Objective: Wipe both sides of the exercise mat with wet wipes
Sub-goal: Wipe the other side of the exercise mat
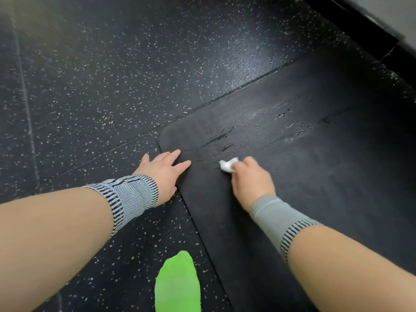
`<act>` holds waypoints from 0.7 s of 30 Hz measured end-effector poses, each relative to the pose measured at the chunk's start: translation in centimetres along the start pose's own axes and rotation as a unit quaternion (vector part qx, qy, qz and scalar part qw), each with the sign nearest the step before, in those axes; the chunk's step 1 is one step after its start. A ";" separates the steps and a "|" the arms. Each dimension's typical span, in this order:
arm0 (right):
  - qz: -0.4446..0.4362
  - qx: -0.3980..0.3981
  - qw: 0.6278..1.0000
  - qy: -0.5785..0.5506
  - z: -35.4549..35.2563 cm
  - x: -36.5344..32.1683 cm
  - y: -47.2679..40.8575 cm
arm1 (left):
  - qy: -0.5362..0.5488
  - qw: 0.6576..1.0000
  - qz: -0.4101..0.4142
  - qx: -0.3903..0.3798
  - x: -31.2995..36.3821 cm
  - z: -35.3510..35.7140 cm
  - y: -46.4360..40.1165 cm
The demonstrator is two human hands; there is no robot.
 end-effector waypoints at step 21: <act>-0.068 -0.024 0.997 0.000 3.0 -6.4 0.3 | -0.020 1.000 0.005 0.015 0.6 -1.3 -0.6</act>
Point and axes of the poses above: each hand's wrist, its own y-axis away from the middle knuckle, its own z-axis out of the palm, x = y × z, the point moved 9 cm from there along -y, towards the middle knuckle, and after that the axes turned 15 degrees about -x, right-handed, at the moved point
